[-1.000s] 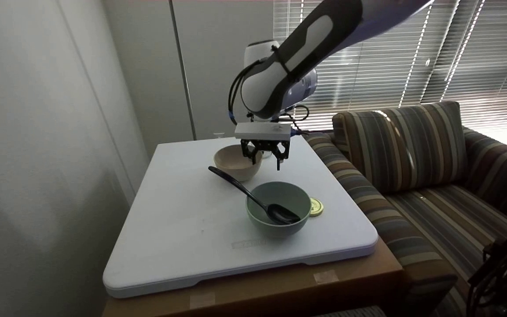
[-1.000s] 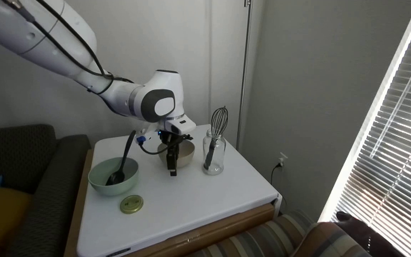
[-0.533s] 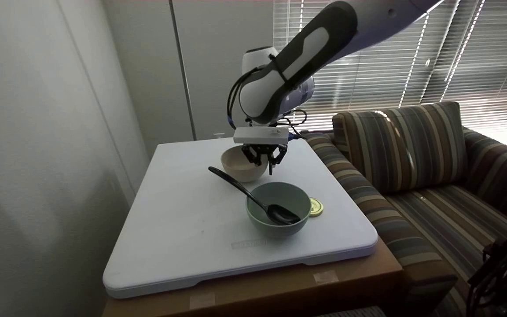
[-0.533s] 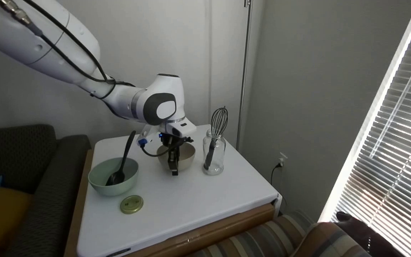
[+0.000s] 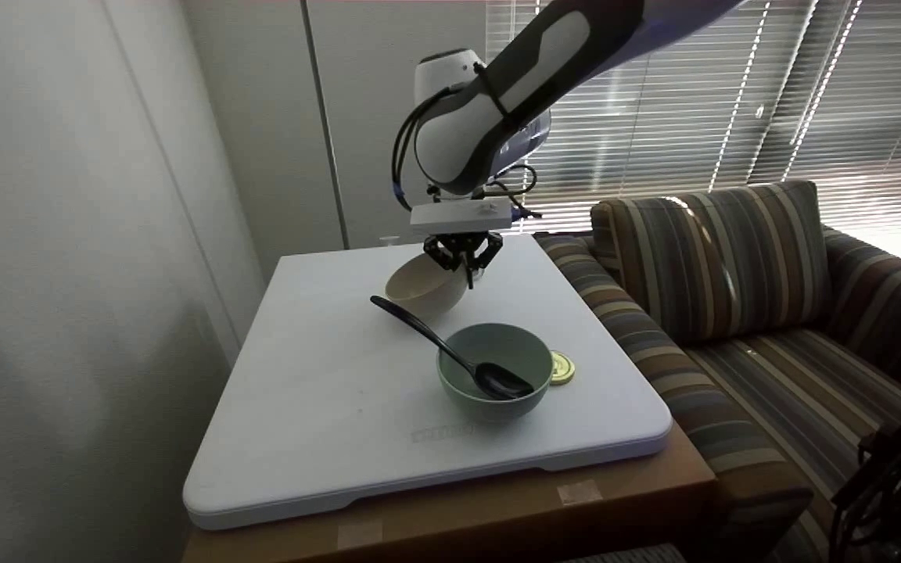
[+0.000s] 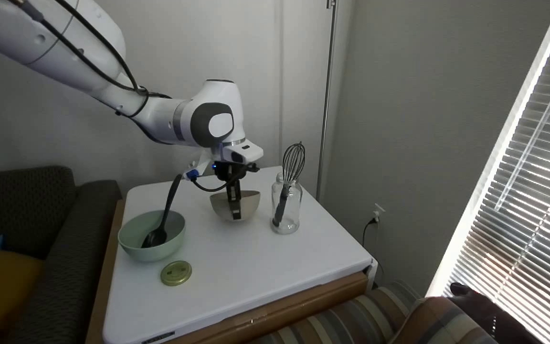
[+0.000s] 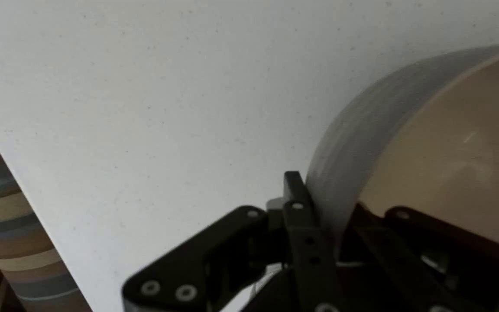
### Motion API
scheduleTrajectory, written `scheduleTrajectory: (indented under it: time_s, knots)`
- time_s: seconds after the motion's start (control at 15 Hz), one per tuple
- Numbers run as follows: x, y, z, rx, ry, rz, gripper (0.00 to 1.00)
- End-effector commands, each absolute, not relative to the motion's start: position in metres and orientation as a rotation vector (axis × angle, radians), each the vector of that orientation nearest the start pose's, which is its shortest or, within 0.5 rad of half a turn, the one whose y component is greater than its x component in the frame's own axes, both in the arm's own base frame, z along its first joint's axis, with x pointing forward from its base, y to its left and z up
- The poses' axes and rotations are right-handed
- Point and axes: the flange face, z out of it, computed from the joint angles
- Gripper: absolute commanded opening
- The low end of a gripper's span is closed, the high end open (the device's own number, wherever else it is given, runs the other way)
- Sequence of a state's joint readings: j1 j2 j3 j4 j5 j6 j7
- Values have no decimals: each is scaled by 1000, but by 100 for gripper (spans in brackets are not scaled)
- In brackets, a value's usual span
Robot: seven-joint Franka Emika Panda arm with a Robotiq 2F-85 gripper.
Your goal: Move the white bowl to the right
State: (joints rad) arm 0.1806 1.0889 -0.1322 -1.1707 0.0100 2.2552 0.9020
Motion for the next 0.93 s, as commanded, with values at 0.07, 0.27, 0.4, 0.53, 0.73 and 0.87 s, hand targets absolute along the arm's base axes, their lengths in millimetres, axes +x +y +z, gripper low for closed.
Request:
scheduleTrajectory:
  time_s: [0.07, 0.27, 0.4, 0.53, 0.73, 0.87]
  knots:
    - [729, 53, 146, -3087, 1104, 51, 2]
    - [711, 42, 159, -3131, 962, 143, 2]
    - [701, 25, 165, -3148, 910, 165, 2]
    - [689, 0, 167, -3130, 937, 156, 2]
    - [670, -46, 155, -3037, 1060, 101, 2]
    - [655, -75, 136, -2918, 1144, 56, 2]
